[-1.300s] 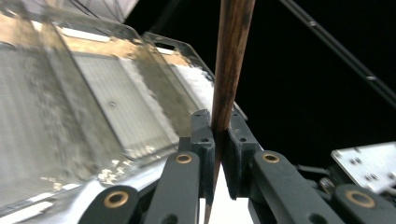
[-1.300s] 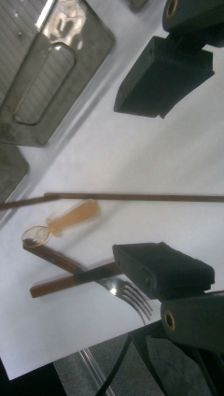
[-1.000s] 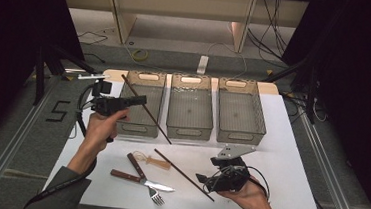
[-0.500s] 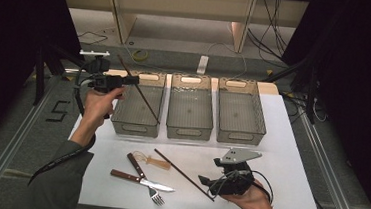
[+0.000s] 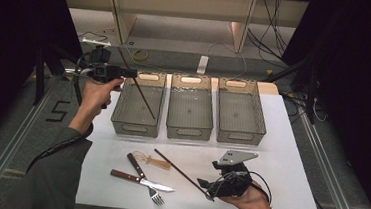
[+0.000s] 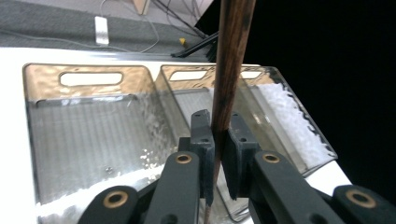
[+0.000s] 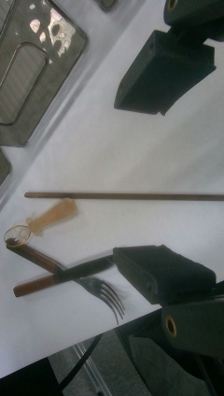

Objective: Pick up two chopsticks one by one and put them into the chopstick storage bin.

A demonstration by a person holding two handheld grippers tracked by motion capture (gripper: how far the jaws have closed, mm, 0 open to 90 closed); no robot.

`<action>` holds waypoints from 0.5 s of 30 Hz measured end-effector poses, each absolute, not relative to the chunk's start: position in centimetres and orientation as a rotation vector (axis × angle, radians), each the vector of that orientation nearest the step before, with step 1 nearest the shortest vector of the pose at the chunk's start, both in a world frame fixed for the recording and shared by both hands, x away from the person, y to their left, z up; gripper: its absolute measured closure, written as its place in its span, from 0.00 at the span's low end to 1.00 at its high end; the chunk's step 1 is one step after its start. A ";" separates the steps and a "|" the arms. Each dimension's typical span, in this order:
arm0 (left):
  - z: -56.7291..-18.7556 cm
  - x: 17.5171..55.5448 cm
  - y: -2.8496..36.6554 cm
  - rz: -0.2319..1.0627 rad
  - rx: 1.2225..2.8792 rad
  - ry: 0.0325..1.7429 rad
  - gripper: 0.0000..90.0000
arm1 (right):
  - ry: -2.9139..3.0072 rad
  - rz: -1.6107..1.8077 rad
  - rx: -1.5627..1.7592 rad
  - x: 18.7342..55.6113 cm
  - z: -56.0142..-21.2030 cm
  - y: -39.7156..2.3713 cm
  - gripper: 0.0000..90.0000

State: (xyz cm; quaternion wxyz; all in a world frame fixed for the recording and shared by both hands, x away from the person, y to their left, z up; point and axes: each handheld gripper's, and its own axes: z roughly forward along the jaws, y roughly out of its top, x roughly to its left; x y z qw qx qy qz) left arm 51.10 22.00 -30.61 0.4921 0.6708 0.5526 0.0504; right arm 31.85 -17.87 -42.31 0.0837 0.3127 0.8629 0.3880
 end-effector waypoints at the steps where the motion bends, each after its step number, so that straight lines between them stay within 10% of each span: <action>1: -30.9 51.2 22.0 0.117 1.626 1.349 0.92 | 2.576 1.159 0.936 31.8 -42.3 -17.9 0.27; 15: -34.2 52.7 21.1 0.096 1.701 1.415 0.92 | 2.587 1.159 0.930 31.8 -42.4 -17.7 0.27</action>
